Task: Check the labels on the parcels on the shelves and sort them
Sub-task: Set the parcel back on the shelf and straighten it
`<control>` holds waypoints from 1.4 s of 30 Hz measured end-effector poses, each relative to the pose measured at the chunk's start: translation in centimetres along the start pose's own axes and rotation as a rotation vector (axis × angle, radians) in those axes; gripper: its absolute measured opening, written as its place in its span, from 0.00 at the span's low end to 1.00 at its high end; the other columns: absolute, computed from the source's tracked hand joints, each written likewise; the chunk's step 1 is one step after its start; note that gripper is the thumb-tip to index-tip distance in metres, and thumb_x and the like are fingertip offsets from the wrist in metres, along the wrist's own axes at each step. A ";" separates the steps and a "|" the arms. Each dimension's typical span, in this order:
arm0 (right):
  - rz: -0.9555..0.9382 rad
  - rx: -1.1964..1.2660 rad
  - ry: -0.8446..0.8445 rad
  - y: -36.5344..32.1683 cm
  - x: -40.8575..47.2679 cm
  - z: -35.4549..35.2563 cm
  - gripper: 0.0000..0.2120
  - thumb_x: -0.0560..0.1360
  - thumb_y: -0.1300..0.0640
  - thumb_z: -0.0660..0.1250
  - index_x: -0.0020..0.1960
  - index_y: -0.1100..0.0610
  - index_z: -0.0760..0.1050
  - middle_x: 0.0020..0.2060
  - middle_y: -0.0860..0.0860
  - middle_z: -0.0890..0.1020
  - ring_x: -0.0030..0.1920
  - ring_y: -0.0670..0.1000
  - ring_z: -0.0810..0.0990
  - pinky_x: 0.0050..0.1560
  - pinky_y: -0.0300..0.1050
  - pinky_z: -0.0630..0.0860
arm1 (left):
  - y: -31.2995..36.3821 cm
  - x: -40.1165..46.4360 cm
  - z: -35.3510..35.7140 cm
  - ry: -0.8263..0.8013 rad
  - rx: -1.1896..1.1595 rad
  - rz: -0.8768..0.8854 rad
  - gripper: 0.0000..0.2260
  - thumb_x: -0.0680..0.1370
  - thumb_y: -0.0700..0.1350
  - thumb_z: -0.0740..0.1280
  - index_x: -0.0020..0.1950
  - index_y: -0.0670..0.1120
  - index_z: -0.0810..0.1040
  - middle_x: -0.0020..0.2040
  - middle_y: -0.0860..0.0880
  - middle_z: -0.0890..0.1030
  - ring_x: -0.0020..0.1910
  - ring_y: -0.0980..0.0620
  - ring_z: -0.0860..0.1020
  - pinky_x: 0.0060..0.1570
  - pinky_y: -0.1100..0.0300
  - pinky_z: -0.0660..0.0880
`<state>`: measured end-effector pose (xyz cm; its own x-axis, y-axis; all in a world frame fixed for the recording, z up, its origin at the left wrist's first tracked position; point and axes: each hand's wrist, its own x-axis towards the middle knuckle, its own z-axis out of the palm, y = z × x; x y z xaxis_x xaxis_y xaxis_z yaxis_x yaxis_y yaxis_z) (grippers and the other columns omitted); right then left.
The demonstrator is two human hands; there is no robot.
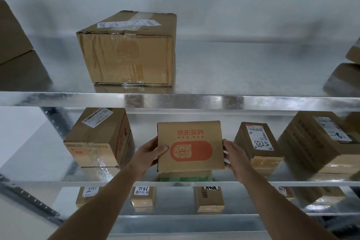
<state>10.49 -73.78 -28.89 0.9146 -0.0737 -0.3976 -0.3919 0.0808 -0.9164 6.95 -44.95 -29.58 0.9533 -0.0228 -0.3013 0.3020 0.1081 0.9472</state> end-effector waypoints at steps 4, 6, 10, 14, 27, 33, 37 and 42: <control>-0.043 -0.026 0.023 1.0 0.4 0.3 0.14 0.85 0.54 0.60 0.64 0.59 0.78 0.52 0.51 0.85 0.51 0.52 0.83 0.48 0.47 0.78 | 0.2 0.1 -0.3 0.032 -0.086 0.018 0.19 0.80 0.40 0.69 0.71 0.50 0.76 0.60 0.48 0.85 0.57 0.48 0.84 0.50 0.54 0.82; -0.074 -0.047 0.031 0.7 0.4 0.5 0.21 0.81 0.47 0.66 0.70 0.56 0.75 0.58 0.51 0.83 0.57 0.53 0.82 0.52 0.50 0.78 | 0.3 0.4 -0.7 0.058 -0.128 0.001 0.17 0.81 0.40 0.68 0.70 0.48 0.78 0.58 0.46 0.86 0.57 0.45 0.83 0.53 0.50 0.81; 0.033 -0.114 0.006 -0.8 0.3 0.5 0.49 0.69 0.30 0.71 0.82 0.50 0.56 0.76 0.52 0.66 0.75 0.58 0.67 0.70 0.63 0.68 | -0.6 0.7 -1.1 0.073 -0.233 -0.042 0.13 0.82 0.38 0.65 0.65 0.45 0.80 0.55 0.42 0.86 0.55 0.41 0.83 0.54 0.44 0.79; -0.043 -0.120 -0.111 -1.3 0.8 -0.8 0.62 0.53 0.25 0.78 0.77 0.56 0.66 0.68 0.55 0.78 0.64 0.58 0.80 0.60 0.64 0.80 | -1.0 1.5 -0.6 0.242 -0.167 -0.001 0.14 0.81 0.38 0.68 0.67 0.42 0.78 0.54 0.43 0.86 0.56 0.40 0.83 0.52 0.43 0.81; -0.052 0.095 -0.283 -2.2 -0.6 0.3 0.11 0.75 0.51 0.71 0.54 0.56 0.79 0.52 0.54 0.85 0.58 0.60 0.81 0.58 0.65 0.78 | 2.1 0.2 2.5 0.054 -0.029 -0.059 0.21 0.83 0.62 0.58 0.60 0.51 0.83 0.52 0.50 0.87 0.52 0.50 0.83 0.47 0.55 0.79; -0.015 0.085 -0.350 -2.0 -0.8 0.0 0.16 0.70 0.53 0.72 0.58 0.55 0.79 0.50 0.51 0.86 0.58 0.58 0.80 0.60 0.63 0.75 | 1.3 -0.3 0.8 -0.058 -0.104 -0.043 0.25 0.76 0.59 0.65 0.67 0.46 0.80 0.59 0.45 0.85 0.59 0.44 0.83 0.52 0.48 0.81; -0.013 0.089 -0.362 -2.0 -0.8 -0.1 0.15 0.71 0.53 0.72 0.57 0.54 0.79 0.51 0.51 0.86 0.58 0.57 0.80 0.58 0.61 0.75 | 0.9 -0.1 0.5 -0.074 -0.129 -0.044 0.26 0.75 0.57 0.67 0.67 0.44 0.78 0.57 0.45 0.84 0.60 0.42 0.81 0.51 0.47 0.81; -0.012 0.087 -0.364 -1.9 -0.8 -0.2 0.15 0.71 0.53 0.72 0.56 0.53 0.79 0.51 0.51 0.86 0.57 0.57 0.80 0.57 0.60 0.75 | 0.8 0.2 0.5 -0.070 -0.148 -0.050 0.26 0.74 0.57 0.67 0.67 0.43 0.78 0.55 0.46 0.84 0.59 0.43 0.81 0.49 0.48 0.81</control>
<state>10.45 -74.10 -26.83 0.9006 0.2818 -0.3309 -0.3857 0.1673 -0.9074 7.37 -45.37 -28.87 0.9371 -0.1009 -0.3342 0.3490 0.2504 0.9030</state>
